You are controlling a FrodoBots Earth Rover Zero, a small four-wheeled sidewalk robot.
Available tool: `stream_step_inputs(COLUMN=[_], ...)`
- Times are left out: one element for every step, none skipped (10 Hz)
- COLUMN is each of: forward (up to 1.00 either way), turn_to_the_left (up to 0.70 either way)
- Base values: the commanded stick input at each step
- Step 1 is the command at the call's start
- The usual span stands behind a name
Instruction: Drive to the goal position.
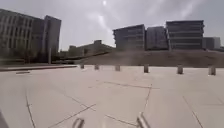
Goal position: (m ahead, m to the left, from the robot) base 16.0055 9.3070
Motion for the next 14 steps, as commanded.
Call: stream_step_inputs(forward=[0.7, 0.7, 0.7, 0.7, 0.7, 0.7, 0.7, 0.7, 0.7, 0.7, 0.7, 0.7, 0.7, 0.7], turn_to_the_left=[0.0, 0.0, 0.0, 0.0, 0.0, 0.0, 0.0, 0.0, 0.0, 0.0, 0.16, 0.27, 0.15, 0.0])
